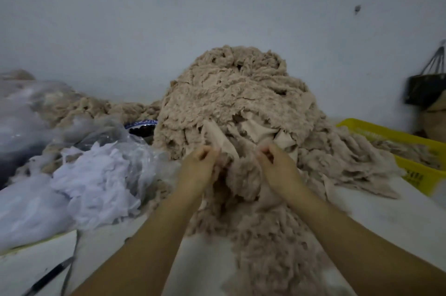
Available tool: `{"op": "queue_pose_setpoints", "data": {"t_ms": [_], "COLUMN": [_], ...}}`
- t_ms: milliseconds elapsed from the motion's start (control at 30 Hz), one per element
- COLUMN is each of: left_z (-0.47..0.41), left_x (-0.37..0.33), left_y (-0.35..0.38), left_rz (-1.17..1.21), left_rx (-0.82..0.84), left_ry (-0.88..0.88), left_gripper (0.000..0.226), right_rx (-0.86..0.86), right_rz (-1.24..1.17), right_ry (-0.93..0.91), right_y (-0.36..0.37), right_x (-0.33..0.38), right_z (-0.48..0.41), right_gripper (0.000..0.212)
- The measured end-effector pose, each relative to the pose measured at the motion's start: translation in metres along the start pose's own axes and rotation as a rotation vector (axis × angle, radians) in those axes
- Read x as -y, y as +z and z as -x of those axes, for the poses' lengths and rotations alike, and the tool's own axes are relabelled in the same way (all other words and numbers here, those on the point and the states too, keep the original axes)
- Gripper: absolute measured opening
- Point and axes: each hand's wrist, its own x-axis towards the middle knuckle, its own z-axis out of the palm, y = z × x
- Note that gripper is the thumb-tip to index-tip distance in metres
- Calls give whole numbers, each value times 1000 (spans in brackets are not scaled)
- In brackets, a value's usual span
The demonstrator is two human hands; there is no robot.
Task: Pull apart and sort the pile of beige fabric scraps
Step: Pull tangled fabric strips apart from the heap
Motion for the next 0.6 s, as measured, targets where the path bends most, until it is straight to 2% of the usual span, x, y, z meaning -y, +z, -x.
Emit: {"op": "queue_pose_setpoints", "data": {"t_ms": [133,200,267,333,400,433,467,500,533,567,600], "left_z": [8,8,13,24,44,48,52,53,53,49,43], "left_x": [0,13,25,29,24,26,28,32,29,29,28], "left_y": [-15,-26,-28,-13,15,28,42,51,57,59,59], "left_rz": [324,371,149,-197,-310,-368,-455,-542,-512,-412,-265], "left_rx": [-85,-184,-244,-240,-20,106,182,212,199,156,82], "left_ry": [-110,-187,-142,167,373,422,487,530,510,457,324], "left_gripper": [27,23,18,20,55,64,60,40,12,19,31], "right_rx": [-64,-67,-46,-15,31,63,97,128,156,174,172], "right_rz": [-163,-275,-389,-430,-450,-458,-476,-512,-553,-587,-595], "right_ry": [177,222,239,202,128,91,66,56,55,47,37], "right_y": [-30,-40,-45,-44,-39,-35,-31,-28,-26,-26,-27], "right_x": [6,3,5,12,21,26,30,32,32,30,24], "right_z": [8,12,16,17,15,15,14,13,12,11,11], "right_gripper": [16,20,20,19,19,19,20,21,23,23,23]}}
